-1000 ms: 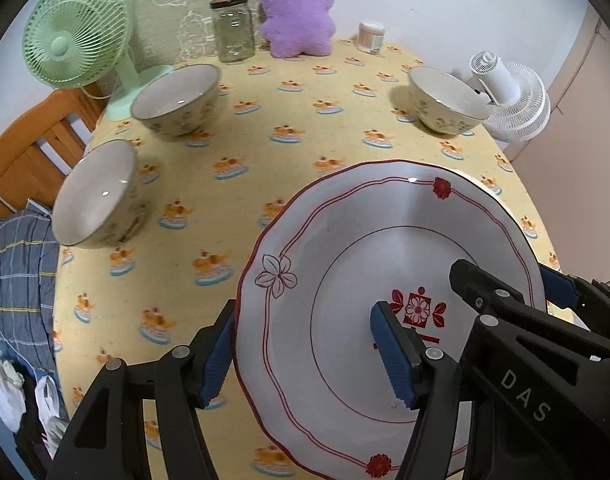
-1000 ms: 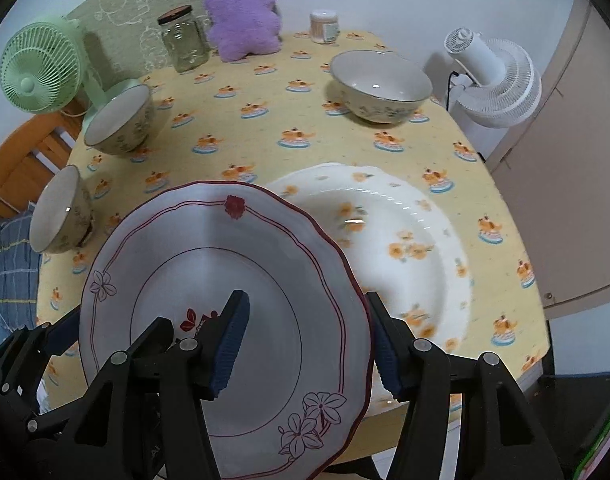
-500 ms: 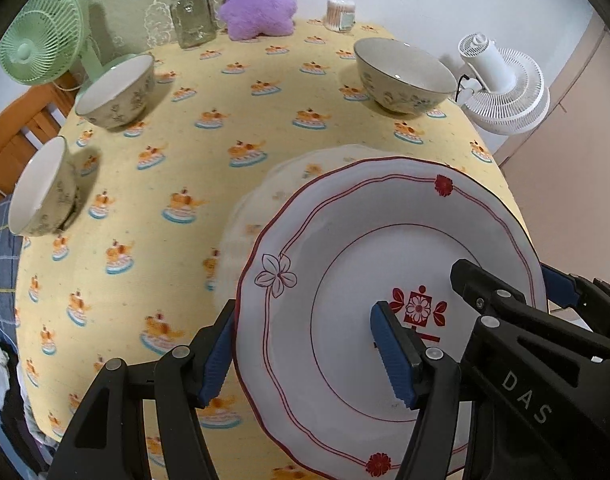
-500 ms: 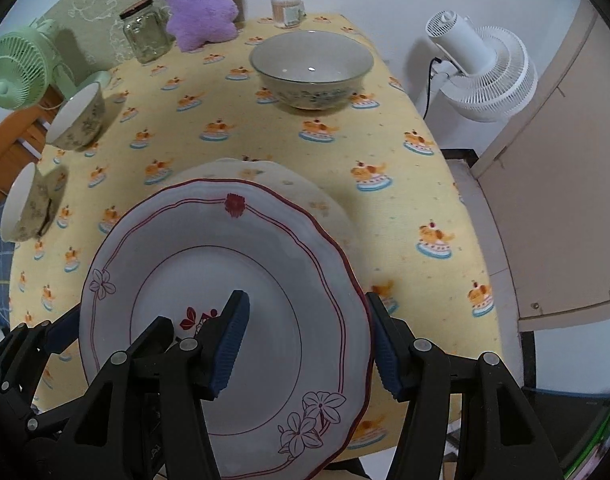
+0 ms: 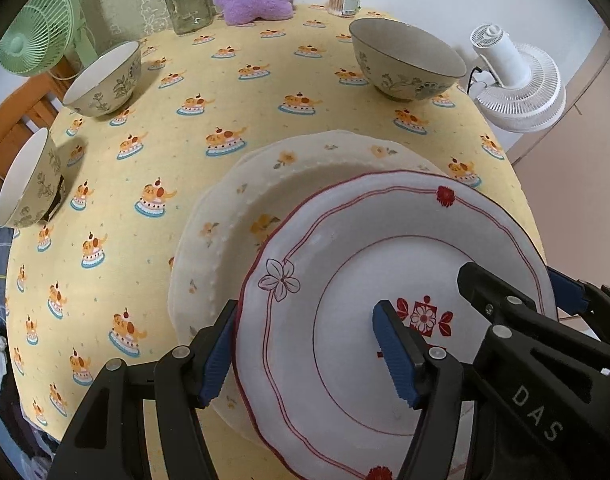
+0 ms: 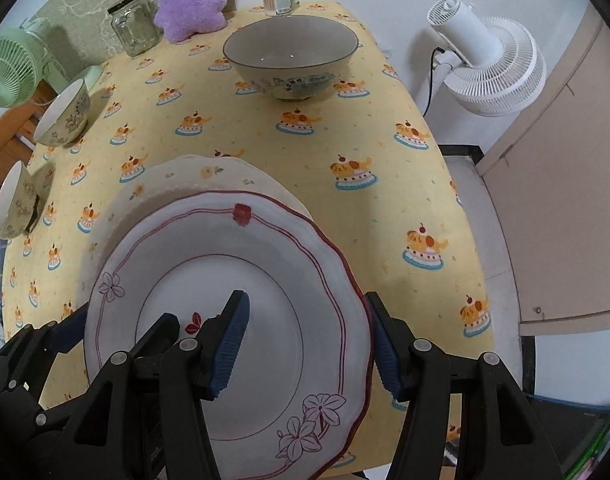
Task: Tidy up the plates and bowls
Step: 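Lower the red-rimmed plate onto the plate stack with both tools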
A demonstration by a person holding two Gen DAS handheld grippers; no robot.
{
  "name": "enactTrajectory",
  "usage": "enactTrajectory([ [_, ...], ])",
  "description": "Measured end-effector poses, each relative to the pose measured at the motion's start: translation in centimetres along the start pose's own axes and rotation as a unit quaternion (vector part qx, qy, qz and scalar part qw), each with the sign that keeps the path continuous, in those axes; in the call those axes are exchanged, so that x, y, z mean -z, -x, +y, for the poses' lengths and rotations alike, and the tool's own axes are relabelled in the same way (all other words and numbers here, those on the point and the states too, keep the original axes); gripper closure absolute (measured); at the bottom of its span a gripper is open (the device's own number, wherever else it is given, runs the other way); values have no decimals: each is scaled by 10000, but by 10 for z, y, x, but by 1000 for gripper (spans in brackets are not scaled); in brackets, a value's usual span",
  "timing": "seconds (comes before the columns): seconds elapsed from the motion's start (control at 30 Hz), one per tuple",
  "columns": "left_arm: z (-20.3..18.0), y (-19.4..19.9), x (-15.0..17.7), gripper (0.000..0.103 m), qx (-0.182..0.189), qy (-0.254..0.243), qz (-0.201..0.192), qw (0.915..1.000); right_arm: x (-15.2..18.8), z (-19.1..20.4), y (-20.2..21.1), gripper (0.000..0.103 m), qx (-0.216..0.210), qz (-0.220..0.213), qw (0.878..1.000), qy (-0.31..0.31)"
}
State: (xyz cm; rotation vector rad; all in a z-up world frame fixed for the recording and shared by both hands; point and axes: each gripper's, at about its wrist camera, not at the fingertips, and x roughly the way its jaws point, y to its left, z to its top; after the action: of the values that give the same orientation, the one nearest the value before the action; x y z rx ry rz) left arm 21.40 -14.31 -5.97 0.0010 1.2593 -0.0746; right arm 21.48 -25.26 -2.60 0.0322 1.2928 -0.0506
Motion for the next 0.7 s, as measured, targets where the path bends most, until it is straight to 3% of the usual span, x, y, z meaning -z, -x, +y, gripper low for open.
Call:
enactTrajectory([
  [0.53,-4,-6,-8,35,-351,-262,-14,9990,-2,-3,0,43,-140,-2,9998,-104],
  [0.7,-3,-6,-9,34,-381,-286,-43,9989,3,-11,8,67,-204,-12,9996,-170],
])
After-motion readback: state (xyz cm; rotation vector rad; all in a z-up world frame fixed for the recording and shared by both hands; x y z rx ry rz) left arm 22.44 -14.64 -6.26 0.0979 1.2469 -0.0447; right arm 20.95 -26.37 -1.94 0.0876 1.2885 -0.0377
